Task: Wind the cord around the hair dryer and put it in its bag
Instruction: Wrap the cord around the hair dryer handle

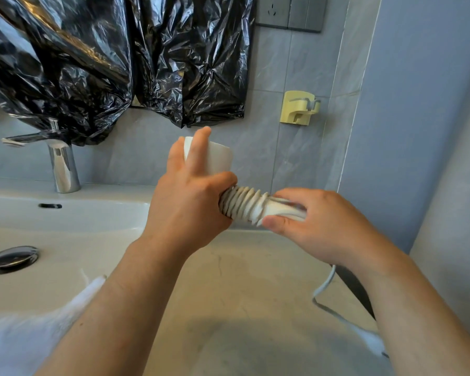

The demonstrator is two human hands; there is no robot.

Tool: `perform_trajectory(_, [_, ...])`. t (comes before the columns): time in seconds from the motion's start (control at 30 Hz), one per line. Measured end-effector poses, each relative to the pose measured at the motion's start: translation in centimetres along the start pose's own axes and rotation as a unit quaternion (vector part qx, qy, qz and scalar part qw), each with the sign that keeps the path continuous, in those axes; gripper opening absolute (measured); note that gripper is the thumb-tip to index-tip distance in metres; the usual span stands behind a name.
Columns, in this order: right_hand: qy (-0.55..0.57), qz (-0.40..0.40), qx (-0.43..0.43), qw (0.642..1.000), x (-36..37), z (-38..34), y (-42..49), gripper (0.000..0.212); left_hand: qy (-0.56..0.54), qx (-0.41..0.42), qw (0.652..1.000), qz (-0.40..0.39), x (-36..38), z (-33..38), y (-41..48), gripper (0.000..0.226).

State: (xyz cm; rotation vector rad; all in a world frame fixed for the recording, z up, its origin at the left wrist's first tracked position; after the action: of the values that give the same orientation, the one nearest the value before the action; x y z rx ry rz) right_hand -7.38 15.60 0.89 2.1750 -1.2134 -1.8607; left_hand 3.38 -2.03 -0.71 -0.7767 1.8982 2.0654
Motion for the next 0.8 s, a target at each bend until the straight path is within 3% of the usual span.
perform_trajectory(0.07, [0.054,-0.029,0.006,0.998,0.4,0.4,0.1,0.055,0.011,0.034,0.999,0.010,0.1,-0.2,0.1,0.040])
perform_trajectory(0.13, [0.082,-0.005,0.000,0.997,0.6,0.5,0.0,0.052,0.003,0.026,0.999,0.031,0.5,-0.5,-0.1,0.069])
perform_trajectory(0.23, [0.089,0.041,-0.006,0.995,0.4,0.4,0.0,0.048,-0.052,-0.053,0.997,0.036,0.5,-0.2,-0.2,0.118])
perform_trajectory(0.3, [0.071,0.060,0.002,0.996,0.3,0.6,0.0,0.048,-0.133,-0.102,0.986,-0.008,0.3,-0.3,-0.1,0.129])
perform_trajectory(0.4, [0.067,0.057,0.012,0.996,0.3,1.1,0.1,0.048,-0.336,-0.229,0.913,-0.024,0.3,-1.3,0.1,0.121])
perform_trajectory(0.47, [0.085,0.060,-0.003,0.995,0.5,1.1,0.0,0.048,-0.356,-0.308,0.882,-0.002,0.1,-1.6,0.0,0.100])
perform_trajectory(0.53, [0.082,0.051,-0.020,0.995,0.4,0.7,0.0,0.053,-0.359,-0.320,0.877,0.023,-0.2,-1.4,-0.1,0.068])
perform_trajectory(0.6, [0.071,0.009,-0.030,0.997,0.1,0.4,0.0,0.062,-0.362,-0.318,0.876,0.033,-0.8,-1.3,0.1,0.054])
perform_trajectory(0.7, [0.071,-0.076,-0.047,0.993,-0.1,0.6,0.0,0.071,-0.315,-0.294,0.902,0.008,-1.7,-1.4,0.5,0.060])
perform_trajectory(0.8, [0.138,-0.115,-0.059,0.982,-0.3,0.6,-0.2,0.057,-0.326,-0.268,0.907,-0.021,-2.4,-1.3,0.7,0.058])
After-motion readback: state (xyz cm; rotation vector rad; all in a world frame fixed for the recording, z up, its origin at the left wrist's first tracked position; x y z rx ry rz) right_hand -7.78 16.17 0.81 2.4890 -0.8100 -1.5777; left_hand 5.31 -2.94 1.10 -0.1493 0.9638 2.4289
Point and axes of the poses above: each hand's wrist, its own y-axis towards the middle knuckle, its own x-axis out of the palm, z = x × y, the point moved 1 cm from there along y, towards the middle knuckle, and after that the axes turned 1 degree about -x, right-handed, at the moved point
